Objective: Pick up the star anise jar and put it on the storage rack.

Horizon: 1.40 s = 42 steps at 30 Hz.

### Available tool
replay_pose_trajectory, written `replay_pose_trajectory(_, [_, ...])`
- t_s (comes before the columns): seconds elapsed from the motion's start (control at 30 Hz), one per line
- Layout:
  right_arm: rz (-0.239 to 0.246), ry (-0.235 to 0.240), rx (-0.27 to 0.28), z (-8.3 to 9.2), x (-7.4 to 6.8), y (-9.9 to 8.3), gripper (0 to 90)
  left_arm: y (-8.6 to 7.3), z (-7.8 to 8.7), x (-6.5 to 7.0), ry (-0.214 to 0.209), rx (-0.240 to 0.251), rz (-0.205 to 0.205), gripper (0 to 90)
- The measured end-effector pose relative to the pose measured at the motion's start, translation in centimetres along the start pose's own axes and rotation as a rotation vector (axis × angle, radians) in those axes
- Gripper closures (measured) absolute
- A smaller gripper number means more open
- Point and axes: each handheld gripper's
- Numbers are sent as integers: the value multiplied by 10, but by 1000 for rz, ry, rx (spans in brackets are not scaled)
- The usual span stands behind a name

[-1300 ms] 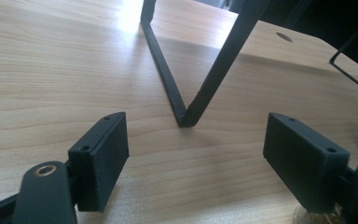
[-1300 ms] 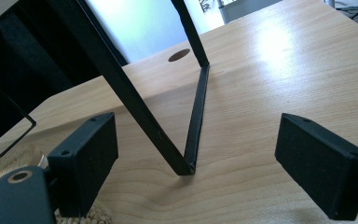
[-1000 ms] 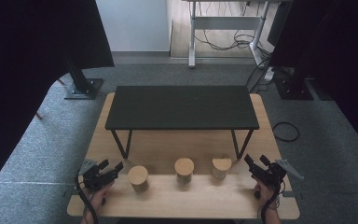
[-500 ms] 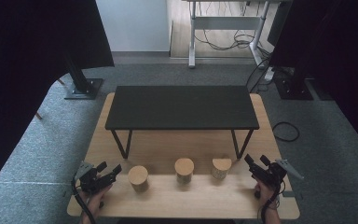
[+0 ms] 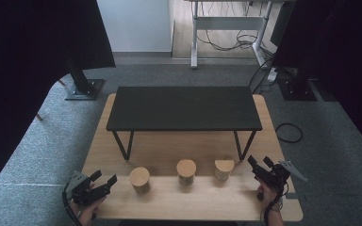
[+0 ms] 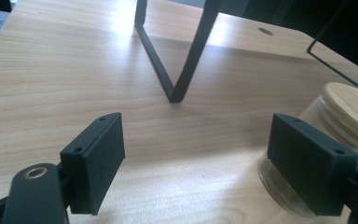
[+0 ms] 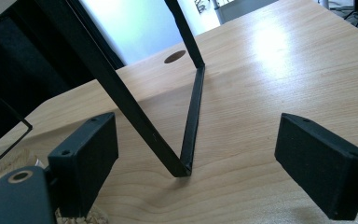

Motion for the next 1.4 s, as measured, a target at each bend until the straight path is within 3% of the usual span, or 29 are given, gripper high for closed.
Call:
replay_pose_trajectory(0.2, [-3, -9, -3, 0, 0, 0, 129, 1, -2, 5, -30, -11, -28, 159])
replay_pose_trajectory(0.3, [-3, -11, -3, 0, 0, 0, 129, 3, 0, 8, -62, -20, -84, 159])
replay_pose_trajectory(0.57, [-3, -15, 0, 0, 0, 0, 129, 3, -1, 16, -193, -64, -205, 154])
replay_pose_trajectory(0.77, [-3, -14, 0, 0, 0, 0, 128, 0, -5, 25, -272, -104, -267, 154])
replay_pose_trajectory(0.93, [-2, -14, 1, 1, 0, 0, 134, -1, -10, 32, -302, -132, -287, 156])
replay_pose_trajectory(1.17, [0, -12, 0, 1, -1, 0, 135, 0, -13, 33, -312, -131, -267, 195])
replay_pose_trajectory(1.4, [2, -16, 2, 1, -1, 0, 135, 0, -17, 40, -326, -133, -279, 198])
Point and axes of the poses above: each handheld gripper's, and its own axes: z roughly backward along the jaws, y roughly out of its top, x roughly to its right, and after that the axes turned 12 degrees about -y, right-handed
